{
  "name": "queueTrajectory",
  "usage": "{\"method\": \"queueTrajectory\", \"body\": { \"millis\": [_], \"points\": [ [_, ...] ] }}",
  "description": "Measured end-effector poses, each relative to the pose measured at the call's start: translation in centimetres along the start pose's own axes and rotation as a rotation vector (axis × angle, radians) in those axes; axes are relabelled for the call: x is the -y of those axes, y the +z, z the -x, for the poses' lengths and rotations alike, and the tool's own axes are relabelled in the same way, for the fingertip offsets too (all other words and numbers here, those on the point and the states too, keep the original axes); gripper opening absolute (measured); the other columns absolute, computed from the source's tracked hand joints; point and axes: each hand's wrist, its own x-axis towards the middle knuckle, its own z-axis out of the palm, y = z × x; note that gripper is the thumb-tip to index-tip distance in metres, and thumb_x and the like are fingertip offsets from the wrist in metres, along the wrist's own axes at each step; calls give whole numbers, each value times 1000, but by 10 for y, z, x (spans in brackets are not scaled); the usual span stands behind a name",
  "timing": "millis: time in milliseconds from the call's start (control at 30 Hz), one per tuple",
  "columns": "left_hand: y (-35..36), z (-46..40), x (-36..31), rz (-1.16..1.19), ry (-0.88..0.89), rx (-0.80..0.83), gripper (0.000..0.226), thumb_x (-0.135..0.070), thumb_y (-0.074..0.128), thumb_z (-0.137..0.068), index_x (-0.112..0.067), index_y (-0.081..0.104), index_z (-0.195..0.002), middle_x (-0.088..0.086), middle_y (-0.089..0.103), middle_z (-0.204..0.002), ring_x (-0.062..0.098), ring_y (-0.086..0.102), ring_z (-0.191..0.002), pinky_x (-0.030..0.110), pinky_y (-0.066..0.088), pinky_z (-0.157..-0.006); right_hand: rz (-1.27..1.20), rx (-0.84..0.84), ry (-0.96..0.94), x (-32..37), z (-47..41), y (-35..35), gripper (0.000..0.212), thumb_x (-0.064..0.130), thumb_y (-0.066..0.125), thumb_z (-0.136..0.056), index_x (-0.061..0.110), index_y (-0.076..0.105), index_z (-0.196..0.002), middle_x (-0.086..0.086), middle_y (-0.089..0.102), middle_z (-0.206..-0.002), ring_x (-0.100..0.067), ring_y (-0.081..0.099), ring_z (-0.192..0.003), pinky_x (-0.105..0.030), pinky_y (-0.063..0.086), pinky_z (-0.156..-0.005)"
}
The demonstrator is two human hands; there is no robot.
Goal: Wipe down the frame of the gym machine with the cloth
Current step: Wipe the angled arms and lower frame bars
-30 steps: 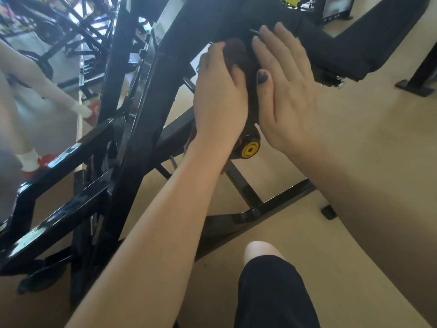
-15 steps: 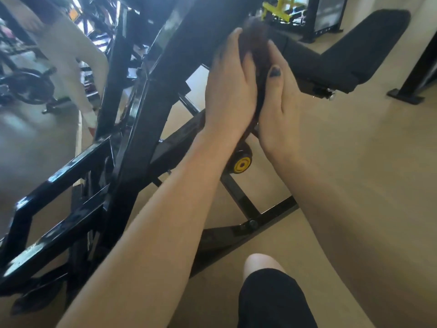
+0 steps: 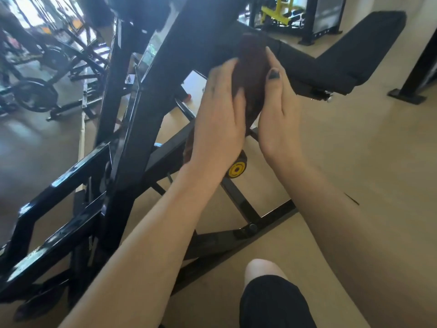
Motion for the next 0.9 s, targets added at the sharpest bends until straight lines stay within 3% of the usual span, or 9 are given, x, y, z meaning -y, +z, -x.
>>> {"method": "queueTrajectory", "body": {
  "millis": [133, 200, 267, 400, 433, 533, 733, 800, 900],
  "points": [
    [11, -55, -10, 2, -8, 56, 31, -17, 45, -102, -10, 57, -130, 1, 63, -121, 7, 58, -105, -1, 36, -79, -118, -84, 285, -4, -1, 3, 53, 43, 19, -109, 30, 44, -154, 13, 56, -142, -5, 44, -138, -36, 30, -121],
    [16, -74, -8, -56, -47, 116, 30, -19, 44, -101, -15, 59, -126, -5, 64, -112, 9, 60, -100, 3, 36, -70, -234, -65, 388, -3, 2, 4, 52, 46, 20, -110, 30, 42, -156, 5, 51, -152, -16, 43, -143, -41, 35, -120],
    [18, -83, 0, -72, -107, 144, 29, -20, 43, -101, -17, 60, -124, -8, 60, -106, 9, 57, -97, 6, 36, -68, -411, -58, 497, 3, 3, 4, 50, 46, 25, -111, 31, 38, -157, 3, 53, -150, -21, 49, -140, -37, 46, -109],
    [11, -76, 15, 50, -255, 66, 50, -37, 35, -98, -12, 56, -135, 5, 63, -129, 23, 58, -120, 38, 46, -104, -591, -43, 572, 12, 7, 3, 50, 46, 32, -110, 30, 36, -157, 4, 58, -141, -21, 51, -136, -44, 43, -111],
    [9, -67, 13, 52, -263, 49, 48, -34, 35, -100, -10, 55, -137, 8, 62, -133, 24, 57, -124, 38, 45, -107, -600, -48, 577, 13, 8, 4, 49, 45, 32, -110, 30, 37, -156, 7, 61, -134, -21, 51, -135, -45, 42, -112],
    [-2, -26, 3, 82, -156, 35, 34, -18, 44, -104, -10, 55, -136, 4, 64, -128, 16, 60, -117, 15, 44, -95, -634, -48, 615, 19, 13, 6, 43, 46, 34, -110, 25, 53, -142, 6, 71, -116, -18, 58, -126, -45, 42, -115],
    [-9, 7, 2, 42, -22, 71, 35, -13, 47, -103, -8, 52, -138, 6, 60, -130, 8, 55, -111, 0, 38, -89, -640, -70, 587, 24, 20, 8, 43, 44, 32, -110, 27, 70, -104, 7, 77, -100, -15, 65, -116, -45, 44, -114],
    [-2, -14, 3, 27, -23, 43, 33, -11, 45, -103, -6, 54, -134, 7, 61, -127, 9, 55, -110, -1, 35, -87, -639, -79, 590, 25, 21, 10, 40, 45, 31, -110, 28, 67, -110, 5, 76, -108, -16, 63, -121, -46, 43, -115],
    [5, -46, 4, 33, -88, 23, 31, -13, 43, -104, -5, 56, -131, 4, 63, -122, 12, 57, -109, 0, 36, -84, -650, -86, 586, 23, 22, 9, 47, 49, 27, -110, 26, 54, -141, -1, 67, -134, -21, 58, -130, -48, 40, -118]
  ]
}}
